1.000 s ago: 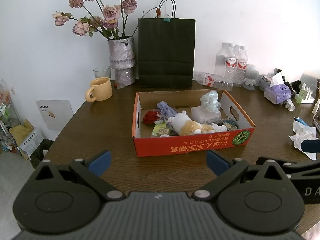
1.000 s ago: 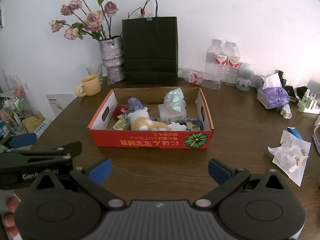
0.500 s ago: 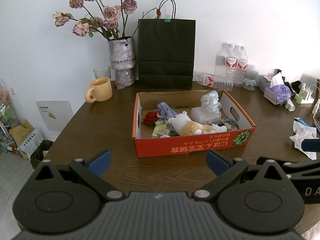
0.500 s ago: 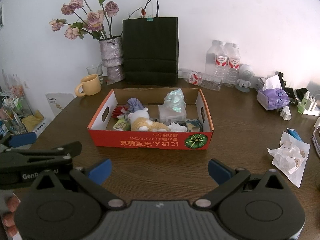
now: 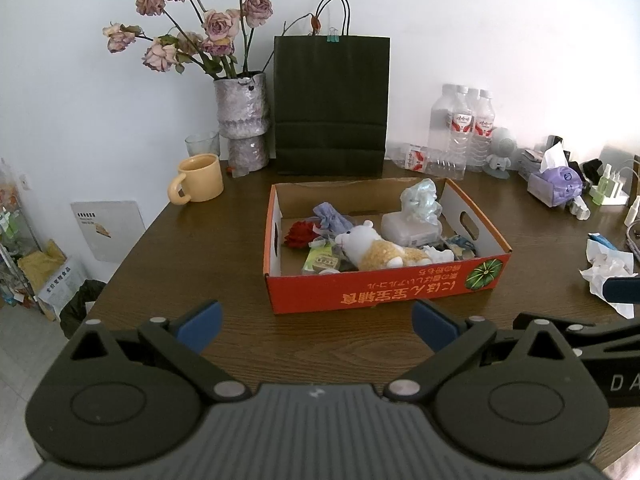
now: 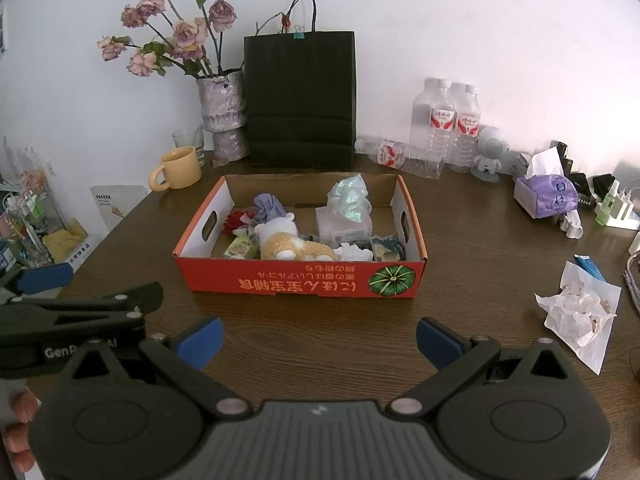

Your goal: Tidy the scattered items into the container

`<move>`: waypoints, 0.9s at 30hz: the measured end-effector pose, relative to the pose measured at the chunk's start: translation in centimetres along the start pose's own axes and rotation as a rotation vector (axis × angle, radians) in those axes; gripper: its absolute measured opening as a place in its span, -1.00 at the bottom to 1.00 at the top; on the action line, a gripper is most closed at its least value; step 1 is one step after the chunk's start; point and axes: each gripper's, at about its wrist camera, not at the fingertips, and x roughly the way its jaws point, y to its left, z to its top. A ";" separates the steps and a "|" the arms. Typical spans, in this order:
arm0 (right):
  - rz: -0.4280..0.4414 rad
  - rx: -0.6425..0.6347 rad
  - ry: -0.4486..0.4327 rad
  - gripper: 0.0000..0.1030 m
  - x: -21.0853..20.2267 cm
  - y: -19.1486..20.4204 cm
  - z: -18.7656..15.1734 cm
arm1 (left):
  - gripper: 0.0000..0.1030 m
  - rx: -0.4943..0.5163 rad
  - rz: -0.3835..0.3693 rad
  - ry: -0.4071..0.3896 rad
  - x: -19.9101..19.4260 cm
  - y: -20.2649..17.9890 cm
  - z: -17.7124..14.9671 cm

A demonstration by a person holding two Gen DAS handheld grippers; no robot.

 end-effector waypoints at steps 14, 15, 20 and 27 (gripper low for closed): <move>-0.001 0.000 0.003 1.00 0.2 -0.3 0.0 | 1.00 -0.001 -0.004 0.005 0.2 0.0 -0.1; 0.000 0.000 0.002 1.00 0.2 -0.2 0.0 | 1.00 -0.001 -0.004 0.006 0.2 0.0 -0.1; -0.001 0.000 0.002 1.00 0.2 -0.3 0.0 | 1.00 -0.001 -0.004 0.006 0.2 0.0 -0.1; -0.004 -0.001 0.000 1.00 0.2 -0.3 -0.1 | 1.00 0.001 -0.005 0.005 0.3 -0.1 -0.1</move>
